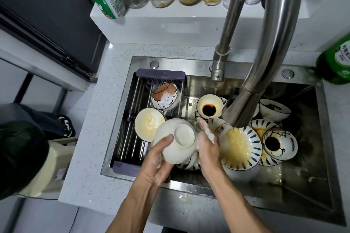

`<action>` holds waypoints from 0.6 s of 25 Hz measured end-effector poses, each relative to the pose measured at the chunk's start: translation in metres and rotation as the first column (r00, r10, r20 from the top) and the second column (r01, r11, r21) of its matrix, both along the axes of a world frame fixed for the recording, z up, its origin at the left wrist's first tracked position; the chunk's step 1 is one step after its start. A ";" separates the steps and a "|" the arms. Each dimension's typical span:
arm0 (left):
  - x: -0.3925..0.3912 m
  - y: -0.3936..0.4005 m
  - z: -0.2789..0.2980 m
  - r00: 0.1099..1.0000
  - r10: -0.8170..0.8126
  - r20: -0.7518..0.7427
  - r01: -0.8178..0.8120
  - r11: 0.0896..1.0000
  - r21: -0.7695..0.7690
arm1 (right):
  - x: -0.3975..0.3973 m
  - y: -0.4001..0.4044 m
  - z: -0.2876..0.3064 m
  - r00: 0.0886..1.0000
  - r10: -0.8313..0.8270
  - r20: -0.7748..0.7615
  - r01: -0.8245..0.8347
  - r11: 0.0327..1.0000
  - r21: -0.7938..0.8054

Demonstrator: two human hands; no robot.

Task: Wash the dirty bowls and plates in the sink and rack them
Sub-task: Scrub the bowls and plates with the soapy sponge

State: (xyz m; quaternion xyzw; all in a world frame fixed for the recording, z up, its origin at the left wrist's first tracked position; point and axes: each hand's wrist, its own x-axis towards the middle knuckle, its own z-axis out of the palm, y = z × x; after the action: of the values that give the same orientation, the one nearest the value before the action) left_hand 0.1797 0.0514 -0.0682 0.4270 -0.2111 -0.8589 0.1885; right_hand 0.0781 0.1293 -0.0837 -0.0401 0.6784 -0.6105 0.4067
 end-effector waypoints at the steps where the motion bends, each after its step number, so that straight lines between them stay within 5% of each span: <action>1: 0.001 0.001 0.008 0.997 -0.038 0.066 0.040 0.999 -0.023 | -0.001 0.003 0.003 0.997 0.078 -0.011 -0.079 0.995 -0.067; 5: -0.002 0.014 0.014 0.956 -0.141 0.257 0.201 0.954 -0.225 | -0.024 -0.014 0.011 0.936 0.332 -0.118 -0.324 0.943 0.079; 9: -0.001 0.017 0.019 0.902 -0.231 0.364 0.363 0.863 -0.352 | -0.014 -0.004 0.008 0.760 0.431 -0.487 -0.382 0.902 0.203; 12: -0.011 0.021 0.020 0.882 -0.225 0.415 0.398 0.826 -0.400 | -0.022 -0.012 0.016 0.712 0.479 -0.513 -0.383 0.878 0.287; 15: -0.017 0.010 0.019 0.890 -0.117 0.442 0.369 0.755 -0.543 | 0.000 -0.015 0.035 0.503 0.481 -0.718 -0.489 0.843 0.222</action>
State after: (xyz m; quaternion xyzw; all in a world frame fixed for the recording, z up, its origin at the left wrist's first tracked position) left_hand 0.1629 0.0615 -0.0497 0.4689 -0.5649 -0.6607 0.1563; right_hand 0.0784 0.1147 -0.0487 -0.4785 0.7416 -0.4024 0.2433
